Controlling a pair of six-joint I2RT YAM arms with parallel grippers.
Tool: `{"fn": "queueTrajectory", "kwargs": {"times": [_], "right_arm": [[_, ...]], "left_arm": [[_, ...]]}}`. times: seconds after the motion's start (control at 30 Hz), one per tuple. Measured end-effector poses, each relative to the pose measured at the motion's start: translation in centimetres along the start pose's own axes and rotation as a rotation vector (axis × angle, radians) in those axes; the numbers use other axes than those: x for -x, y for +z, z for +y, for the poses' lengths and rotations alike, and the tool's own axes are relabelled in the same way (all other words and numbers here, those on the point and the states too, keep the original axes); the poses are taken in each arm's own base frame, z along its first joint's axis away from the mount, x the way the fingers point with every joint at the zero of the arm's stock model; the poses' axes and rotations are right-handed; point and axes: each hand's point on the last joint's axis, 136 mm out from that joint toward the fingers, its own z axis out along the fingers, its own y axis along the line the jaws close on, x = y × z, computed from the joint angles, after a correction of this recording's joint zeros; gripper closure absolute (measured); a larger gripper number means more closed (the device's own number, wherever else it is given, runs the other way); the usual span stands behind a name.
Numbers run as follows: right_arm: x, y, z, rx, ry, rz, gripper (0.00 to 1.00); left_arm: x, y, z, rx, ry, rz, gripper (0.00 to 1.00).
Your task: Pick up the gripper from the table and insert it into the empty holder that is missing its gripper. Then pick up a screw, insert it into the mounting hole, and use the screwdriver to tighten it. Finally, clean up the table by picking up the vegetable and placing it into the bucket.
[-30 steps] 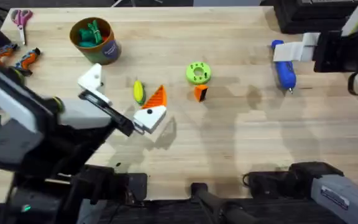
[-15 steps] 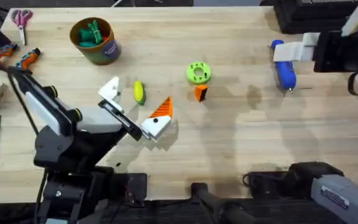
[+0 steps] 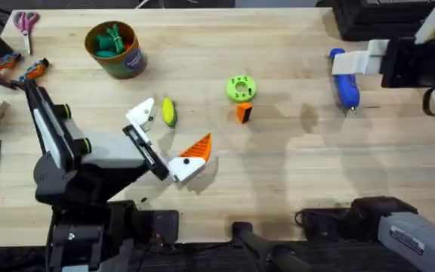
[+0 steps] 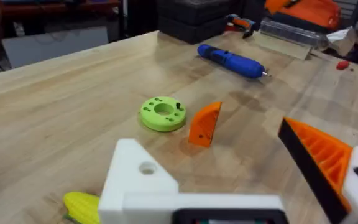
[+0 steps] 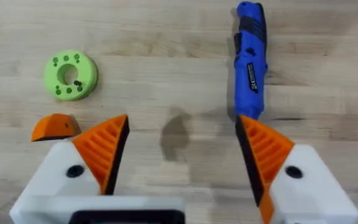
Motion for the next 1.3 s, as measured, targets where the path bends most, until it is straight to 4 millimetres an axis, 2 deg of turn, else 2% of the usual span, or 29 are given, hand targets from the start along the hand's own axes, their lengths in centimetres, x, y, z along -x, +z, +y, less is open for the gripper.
{"fn": "queueTrajectory", "kwargs": {"times": [0.57, 1.0, 1.3], "right_arm": [[0.0, 0.0, 0.0, 0.000, 0.000, 0.000, 0.012], [0.0, 0.0, 0.0, 0.000, 0.000, 0.000, 0.012], [-0.3, -0.1, 1.8, 0.104, -0.003, 0.012, 0.012]], "left_arm": [[-0.2, -0.1, -1.4, -0.080, 0.063, 0.005, 0.016], [-0.2, -0.1, -1.4, -0.084, 0.066, 0.005, 0.014], [-0.2, -0.1, -1.4, -0.084, 0.066, 0.005, 0.016]]}}
